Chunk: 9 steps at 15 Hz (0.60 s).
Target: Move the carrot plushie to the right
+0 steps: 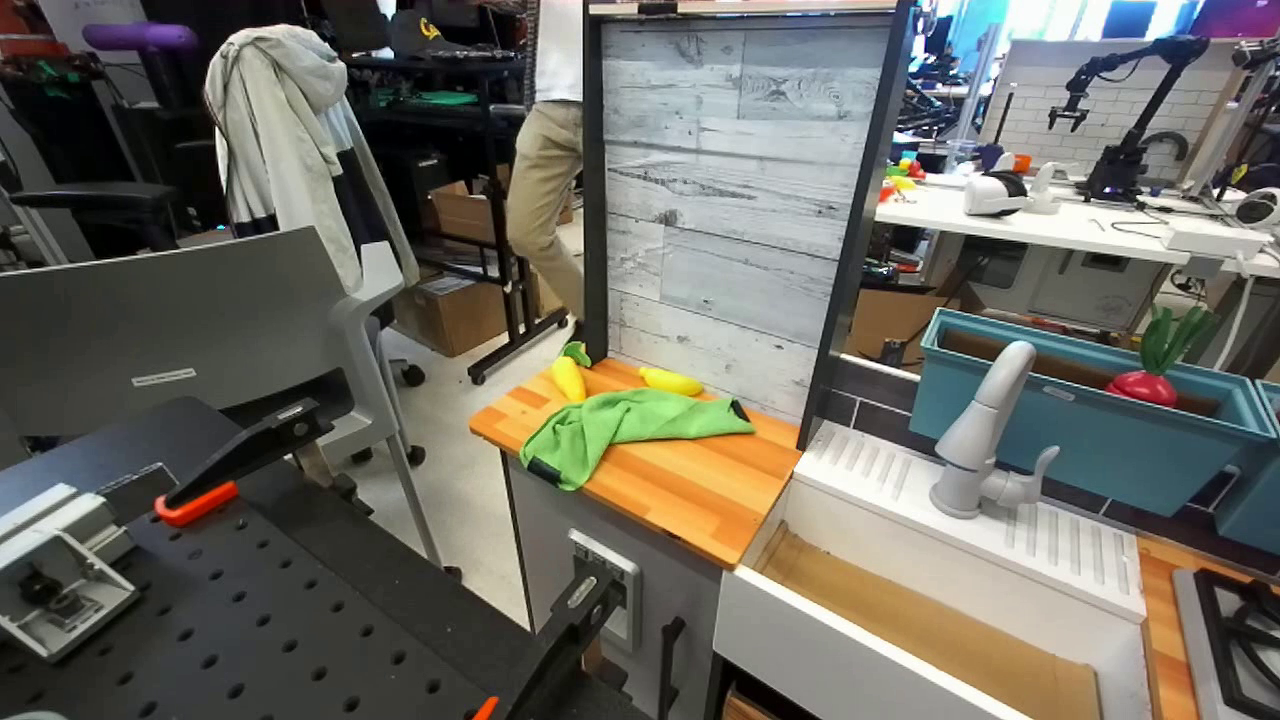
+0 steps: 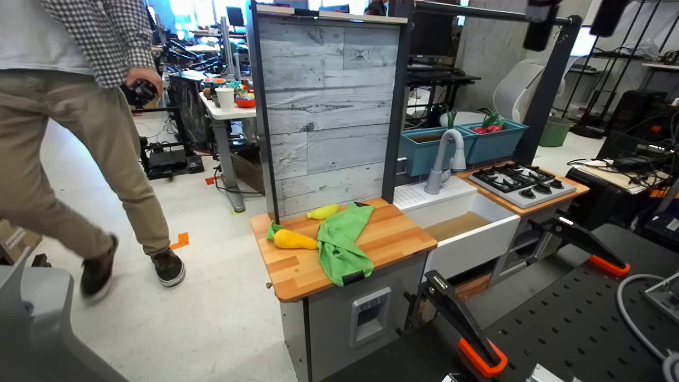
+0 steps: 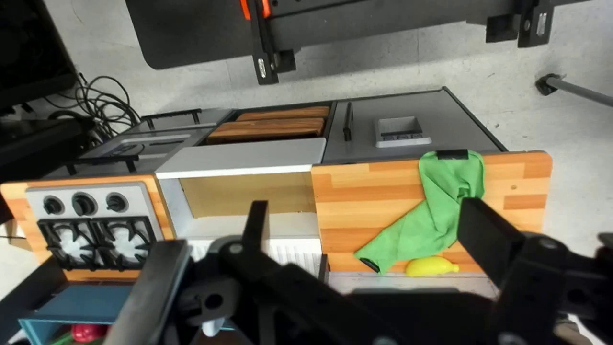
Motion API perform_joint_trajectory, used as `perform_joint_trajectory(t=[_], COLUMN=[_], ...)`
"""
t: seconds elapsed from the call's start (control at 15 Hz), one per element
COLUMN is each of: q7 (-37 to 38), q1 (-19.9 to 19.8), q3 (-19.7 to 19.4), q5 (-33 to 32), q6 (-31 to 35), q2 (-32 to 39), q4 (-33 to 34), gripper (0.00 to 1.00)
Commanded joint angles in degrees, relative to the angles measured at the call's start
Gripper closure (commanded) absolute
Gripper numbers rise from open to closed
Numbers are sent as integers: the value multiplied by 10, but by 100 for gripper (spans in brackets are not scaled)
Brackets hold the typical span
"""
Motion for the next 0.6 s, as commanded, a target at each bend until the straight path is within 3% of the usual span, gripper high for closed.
perform_joint_trajectory(t=[0.0,0.2,0.27,0.53], q7=[15,13,4,5], q1=[11,35,38,46], q3=[18,21,4,-3], q5=[-24,-18,-11,-9], q6=[45,35,36,36], q2=[140,241,162,189], q4=[90,165,103,117], gripper=[0,0,0,0])
